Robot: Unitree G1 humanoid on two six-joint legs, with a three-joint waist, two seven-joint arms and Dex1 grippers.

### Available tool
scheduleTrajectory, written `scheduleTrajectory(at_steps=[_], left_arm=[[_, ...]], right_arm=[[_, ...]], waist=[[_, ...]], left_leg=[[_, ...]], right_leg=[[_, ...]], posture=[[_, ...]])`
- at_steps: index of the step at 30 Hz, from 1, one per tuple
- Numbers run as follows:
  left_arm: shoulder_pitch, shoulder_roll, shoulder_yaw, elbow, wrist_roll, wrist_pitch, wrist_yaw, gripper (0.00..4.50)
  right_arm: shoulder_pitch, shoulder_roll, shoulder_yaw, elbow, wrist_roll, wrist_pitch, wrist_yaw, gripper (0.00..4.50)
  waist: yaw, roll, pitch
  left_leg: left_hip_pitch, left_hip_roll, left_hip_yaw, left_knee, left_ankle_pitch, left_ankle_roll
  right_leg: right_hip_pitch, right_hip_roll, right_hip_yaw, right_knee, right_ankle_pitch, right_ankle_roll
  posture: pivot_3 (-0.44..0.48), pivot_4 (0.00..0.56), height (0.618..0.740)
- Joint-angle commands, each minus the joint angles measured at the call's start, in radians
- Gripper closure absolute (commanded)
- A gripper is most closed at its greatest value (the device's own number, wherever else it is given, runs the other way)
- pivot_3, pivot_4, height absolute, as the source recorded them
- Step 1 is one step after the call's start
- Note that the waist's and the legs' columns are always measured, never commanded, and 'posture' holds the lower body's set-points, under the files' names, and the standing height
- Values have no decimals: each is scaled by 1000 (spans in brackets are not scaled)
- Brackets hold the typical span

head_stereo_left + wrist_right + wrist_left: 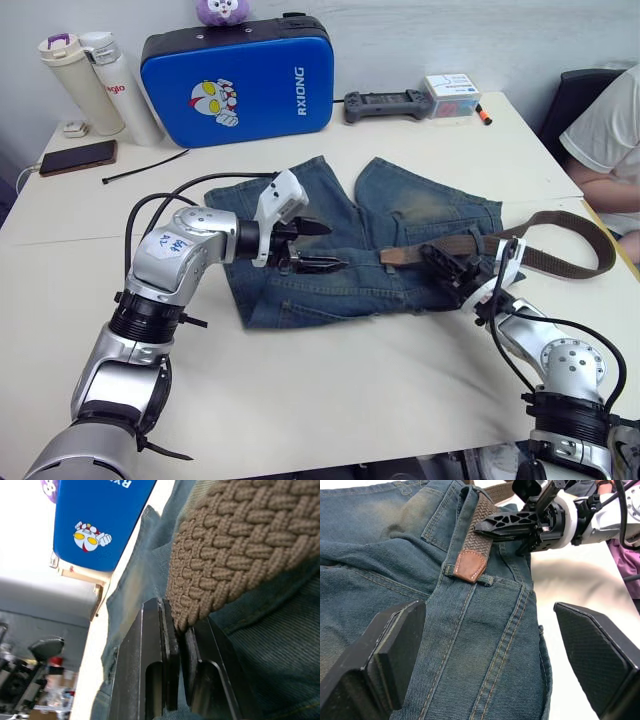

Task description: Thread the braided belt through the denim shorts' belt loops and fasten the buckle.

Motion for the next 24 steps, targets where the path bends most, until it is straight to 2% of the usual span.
scheduleTrajectory(at_steps=[1, 5, 12, 24], left_arm=[[-4, 14, 13, -34, -2, -4, -9, 0], [1, 15, 13, -36, -2, -3, -8, 0], [2, 10, 8, -36, 0, -8, -6, 0], [1, 11, 4, -32, 2, -12, -10, 0]], right_arm=[[-9, -13, -26, -7, -29, -30, 32, 4433], [-13, -36, -78, 15, -11, -27, 53, 4433], [14, -66, -84, 32, -55, -20, 97, 4433], [33, 31, -19, -40, -49, 25, 74, 4433]], waist=[[0, 0, 0], [1, 0, 0], [2, 0, 0], [-3, 0, 0]], left_leg=[[0, 0, 0, 0, 0, 0], [0, 0, 0, 0, 0, 0], [0, 0, 0, 0, 0, 0], [0, 0, 0, 0, 0, 0]], right_leg=[[0, 0, 0, 0, 0, 0], [0, 0, 0, 0, 0, 0], [0, 0, 0, 0, 0, 0], [0, 0, 0, 0, 0, 0]], posture=[[0, 150, 740], [0, 150, 740], [0, 150, 740], [0, 150, 740]])
